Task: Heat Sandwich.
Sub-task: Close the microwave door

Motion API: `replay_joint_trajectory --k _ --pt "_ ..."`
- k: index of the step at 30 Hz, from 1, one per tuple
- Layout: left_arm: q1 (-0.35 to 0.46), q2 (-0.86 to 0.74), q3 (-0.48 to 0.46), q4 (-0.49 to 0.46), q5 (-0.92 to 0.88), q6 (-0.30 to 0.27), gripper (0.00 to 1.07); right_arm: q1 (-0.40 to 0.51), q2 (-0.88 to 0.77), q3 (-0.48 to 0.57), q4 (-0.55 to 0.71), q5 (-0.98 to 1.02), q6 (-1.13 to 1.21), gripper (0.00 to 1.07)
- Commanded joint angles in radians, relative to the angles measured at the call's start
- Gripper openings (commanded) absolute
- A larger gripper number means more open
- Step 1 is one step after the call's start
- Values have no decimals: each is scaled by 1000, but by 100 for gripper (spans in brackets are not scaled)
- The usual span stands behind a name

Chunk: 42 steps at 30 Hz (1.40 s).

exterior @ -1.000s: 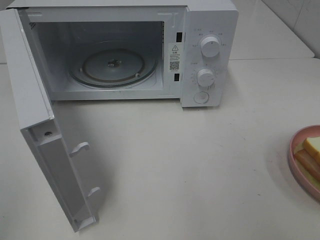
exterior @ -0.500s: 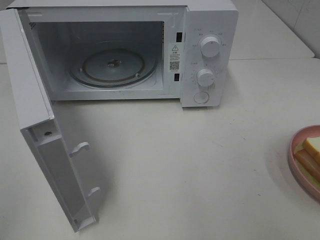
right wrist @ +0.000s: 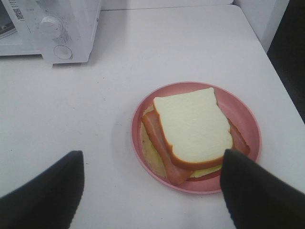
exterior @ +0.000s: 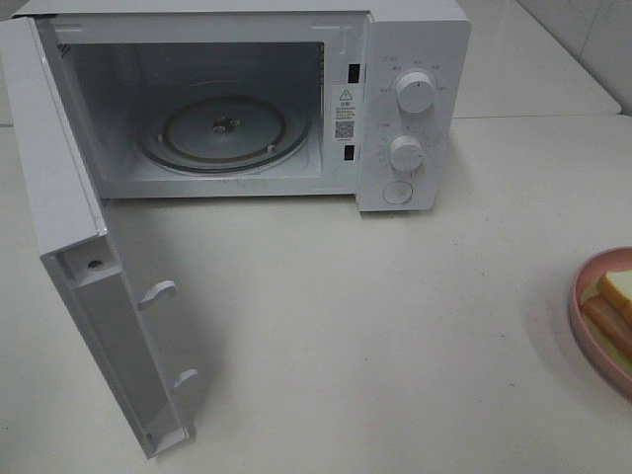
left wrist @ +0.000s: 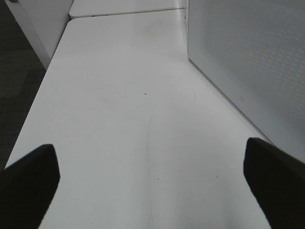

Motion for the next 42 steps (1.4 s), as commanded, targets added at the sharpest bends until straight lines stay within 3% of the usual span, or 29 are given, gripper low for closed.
replay_joint_trajectory --k 1,11,16,30,31,33,34,35,38,42 --pt "-1 -16 3 -6 -15 -2 98 -9 -27 5 0 0 -15 76" --pt "-1 0 2 -7 -18 -29 96 -9 -27 5 0 0 -15 76" --pt "-1 62 -23 -4 -63 -28 87 -9 -27 5 0 0 -15 76" --pt "-2 271 -8 -12 -281 -28 45 -9 -27 5 0 0 -15 76" --pt "-3 294 5 -22 -317 -28 34 -9 -27 5 0 0 -15 76" --pt "-3 321 16 -29 -360 -28 23 -9 -27 5 0 0 -15 76" --pt "-3 321 16 -29 -360 -28 23 -9 -27 5 0 0 -15 76" --pt "-3 345 28 -29 -397 -28 13 -9 -27 5 0 0 -15 76" --pt "-3 402 54 -29 -491 -23 0 -9 -27 5 0 0 -15 76" --pt "-3 442 82 -29 -590 -22 0 -9 -27 5 0 0 -15 76"
